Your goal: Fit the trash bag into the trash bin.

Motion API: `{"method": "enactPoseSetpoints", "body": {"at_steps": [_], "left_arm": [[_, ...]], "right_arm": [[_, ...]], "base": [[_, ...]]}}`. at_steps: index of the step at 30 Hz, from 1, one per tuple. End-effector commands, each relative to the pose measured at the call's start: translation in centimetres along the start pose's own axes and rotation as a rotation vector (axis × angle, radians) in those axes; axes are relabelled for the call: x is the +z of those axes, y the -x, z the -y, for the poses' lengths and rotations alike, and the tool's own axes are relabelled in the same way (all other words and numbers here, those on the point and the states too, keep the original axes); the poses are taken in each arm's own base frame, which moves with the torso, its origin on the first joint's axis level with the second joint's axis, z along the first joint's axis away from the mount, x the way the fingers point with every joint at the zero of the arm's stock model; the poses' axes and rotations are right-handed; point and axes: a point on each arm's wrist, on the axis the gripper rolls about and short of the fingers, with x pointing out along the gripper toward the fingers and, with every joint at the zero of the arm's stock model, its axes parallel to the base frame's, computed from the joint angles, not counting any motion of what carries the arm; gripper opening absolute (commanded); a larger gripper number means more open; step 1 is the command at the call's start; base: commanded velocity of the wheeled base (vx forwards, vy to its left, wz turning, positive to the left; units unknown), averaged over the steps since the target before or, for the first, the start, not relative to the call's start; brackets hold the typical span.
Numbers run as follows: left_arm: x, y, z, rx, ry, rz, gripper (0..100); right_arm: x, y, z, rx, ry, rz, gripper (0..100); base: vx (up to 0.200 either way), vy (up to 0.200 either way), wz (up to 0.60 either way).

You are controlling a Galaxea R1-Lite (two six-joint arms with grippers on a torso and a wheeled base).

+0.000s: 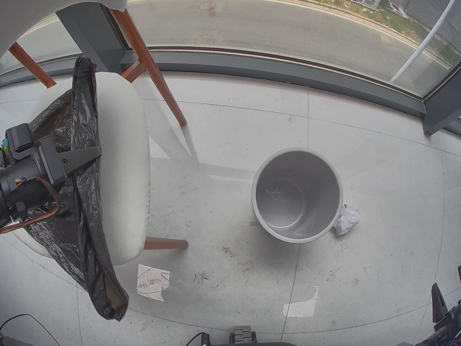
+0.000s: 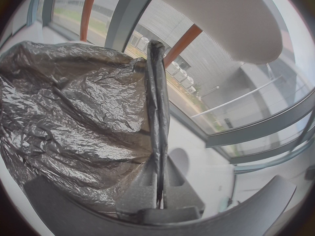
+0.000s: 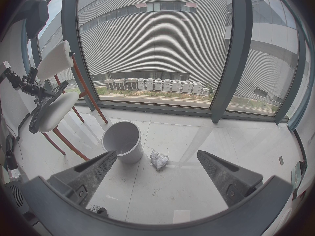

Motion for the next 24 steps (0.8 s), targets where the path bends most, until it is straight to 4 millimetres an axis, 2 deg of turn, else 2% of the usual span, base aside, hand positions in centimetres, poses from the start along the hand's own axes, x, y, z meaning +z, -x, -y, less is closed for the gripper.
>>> {"method": "enactPoseSetpoints", "body": {"at_steps": [1,6,11,24], "left_arm": [[0.29,3.0,1.67,-0.239,0.056,-0.067,0],[0.28,3.27,1.59,-0.295,0.171,-0.134,0],[0.34,3.25,1.65,-0.302,0.178,-0.139,0],[0.37,3.3,1.8,-0.313,0.174,-0.142,0]], "right_arm": [[-0.46,-0.05,0.01,0.001,0.0,-0.007,100],[-0.51,-0.07,0.01,0.001,-0.001,-0.009,100],[-0.46,-0.05,0.01,0.001,-0.001,-0.007,100],[-0.46,-0.05,0.01,0.001,-0.001,-0.007,100]], "base": [[0.0,0.0,0.0],[0.0,0.0,0.0],[0.0,0.0,0.0],[0.0,-0.2,0.0]]}}
